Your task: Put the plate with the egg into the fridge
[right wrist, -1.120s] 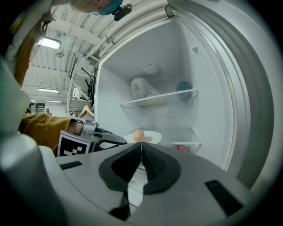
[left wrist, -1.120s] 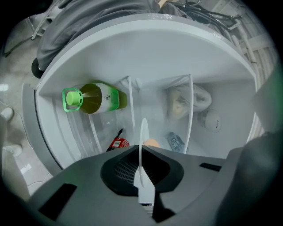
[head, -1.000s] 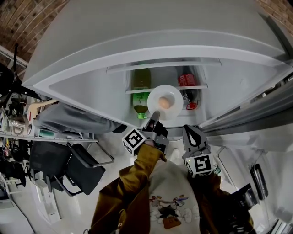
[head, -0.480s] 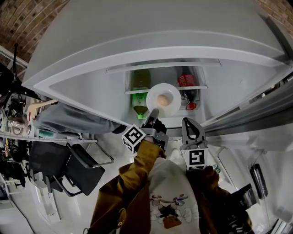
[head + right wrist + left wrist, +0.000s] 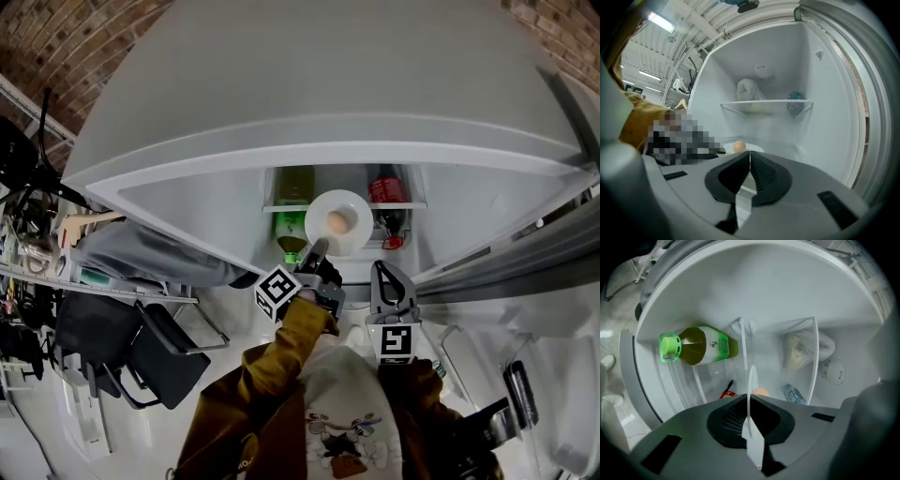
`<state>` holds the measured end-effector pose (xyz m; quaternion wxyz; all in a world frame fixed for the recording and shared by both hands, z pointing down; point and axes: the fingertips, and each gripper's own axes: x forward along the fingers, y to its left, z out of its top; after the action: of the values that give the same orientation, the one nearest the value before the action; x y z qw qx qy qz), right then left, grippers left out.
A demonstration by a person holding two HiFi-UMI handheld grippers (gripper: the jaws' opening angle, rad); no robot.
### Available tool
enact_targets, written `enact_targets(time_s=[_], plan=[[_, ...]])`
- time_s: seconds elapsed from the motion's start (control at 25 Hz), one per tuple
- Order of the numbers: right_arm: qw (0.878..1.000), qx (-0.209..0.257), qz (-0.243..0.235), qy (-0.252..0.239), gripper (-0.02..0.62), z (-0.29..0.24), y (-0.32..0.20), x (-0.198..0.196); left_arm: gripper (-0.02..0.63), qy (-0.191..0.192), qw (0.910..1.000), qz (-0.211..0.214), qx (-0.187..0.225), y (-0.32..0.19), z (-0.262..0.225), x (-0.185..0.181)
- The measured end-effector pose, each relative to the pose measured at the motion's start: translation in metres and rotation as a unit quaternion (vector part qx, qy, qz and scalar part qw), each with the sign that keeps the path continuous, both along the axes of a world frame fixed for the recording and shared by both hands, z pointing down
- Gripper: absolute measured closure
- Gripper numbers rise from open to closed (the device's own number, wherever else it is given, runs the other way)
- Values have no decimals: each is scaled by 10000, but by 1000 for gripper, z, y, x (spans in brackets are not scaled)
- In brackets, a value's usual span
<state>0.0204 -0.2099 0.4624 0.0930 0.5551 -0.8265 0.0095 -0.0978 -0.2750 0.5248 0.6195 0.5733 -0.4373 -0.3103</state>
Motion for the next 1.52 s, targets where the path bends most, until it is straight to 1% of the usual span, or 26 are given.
enact_targets(time_s=[0.16, 0.6, 0.88, 1.24, 1.52], plan=[[10000, -29, 0, -74, 589, -1, -2, -1, 589, -21, 10000, -21, -30, -6, 1, -3], [9998, -187, -61, -52, 590, 4, -2, -1, 589, -138, 9998, -76, -111, -21, 2, -1], [9997, -211, -109, -34, 589, 5, 1, -4, 589, -28, 9998, -118, -170, -30, 4, -1], [9997, -197, -114, -24, 589, 3, 2, -3, 589, 136, 9991, -291, -274, -42, 4, -3], [9997, -195, -108, -36, 590, 2, 1, -1, 589, 103, 9988, -358, -318, -54, 3, -3]])
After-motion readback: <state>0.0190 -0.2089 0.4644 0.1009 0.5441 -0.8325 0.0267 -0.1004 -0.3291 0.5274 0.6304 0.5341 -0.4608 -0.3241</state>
